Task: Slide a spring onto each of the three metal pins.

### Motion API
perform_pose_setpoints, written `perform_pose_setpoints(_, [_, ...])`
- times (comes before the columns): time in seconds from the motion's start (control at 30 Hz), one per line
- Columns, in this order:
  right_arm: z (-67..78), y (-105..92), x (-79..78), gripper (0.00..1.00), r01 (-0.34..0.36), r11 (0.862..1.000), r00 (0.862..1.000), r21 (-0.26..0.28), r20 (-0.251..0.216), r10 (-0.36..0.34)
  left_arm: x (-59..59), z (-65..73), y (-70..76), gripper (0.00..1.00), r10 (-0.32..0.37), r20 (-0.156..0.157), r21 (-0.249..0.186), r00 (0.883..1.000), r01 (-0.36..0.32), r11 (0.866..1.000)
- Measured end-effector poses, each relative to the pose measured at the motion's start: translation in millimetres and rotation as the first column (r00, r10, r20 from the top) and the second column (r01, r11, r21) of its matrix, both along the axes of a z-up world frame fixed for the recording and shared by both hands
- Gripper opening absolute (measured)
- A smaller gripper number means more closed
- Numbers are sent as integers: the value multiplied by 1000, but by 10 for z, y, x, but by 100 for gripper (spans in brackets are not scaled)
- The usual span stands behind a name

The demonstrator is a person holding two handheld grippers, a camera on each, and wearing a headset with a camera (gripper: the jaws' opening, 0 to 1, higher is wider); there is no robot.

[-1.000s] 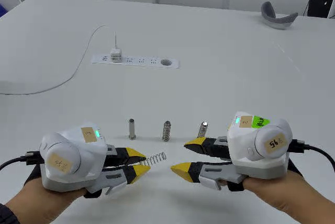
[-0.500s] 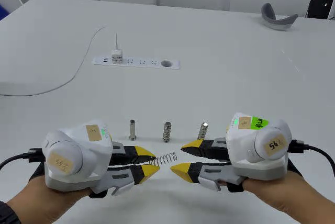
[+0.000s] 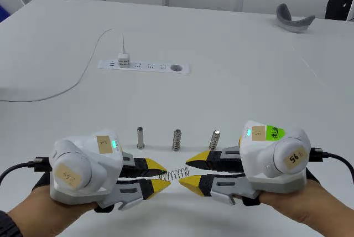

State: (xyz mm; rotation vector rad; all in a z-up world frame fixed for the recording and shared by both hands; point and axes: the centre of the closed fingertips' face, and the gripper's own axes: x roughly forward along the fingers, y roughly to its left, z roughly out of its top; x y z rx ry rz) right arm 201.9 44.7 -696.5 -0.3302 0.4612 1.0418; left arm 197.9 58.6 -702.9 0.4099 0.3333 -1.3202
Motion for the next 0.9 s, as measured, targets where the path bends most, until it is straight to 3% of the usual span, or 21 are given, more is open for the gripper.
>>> perform_pose_setpoints(0.3, [-25, 1, -98, 18, -69, 998, 997, -14, -32, 68, -102, 71, -20, 11, -56, -36, -36, 998, 54, 998])
perform_pose_setpoints(0.47, [-35, 8, -150, 15, -92, 996, 995, -17, -43, 91, -156, 62, -24, 10, -82, -55, -35, 995, 80, 996])
perform_pose_setpoints(0.63, [-61, 12, -208, 13, -128, 991, 991, -44, -38, 126, -203, 64, -26, 11, -99, -79, -43, 992, 96, 994])
perform_pose_setpoints(0.9, [-19, 34, -247, 13, -156, 986, 987, -50, -28, 155, -249, 25, -19, 11, -110, -89, -35, 990, 107, 994])
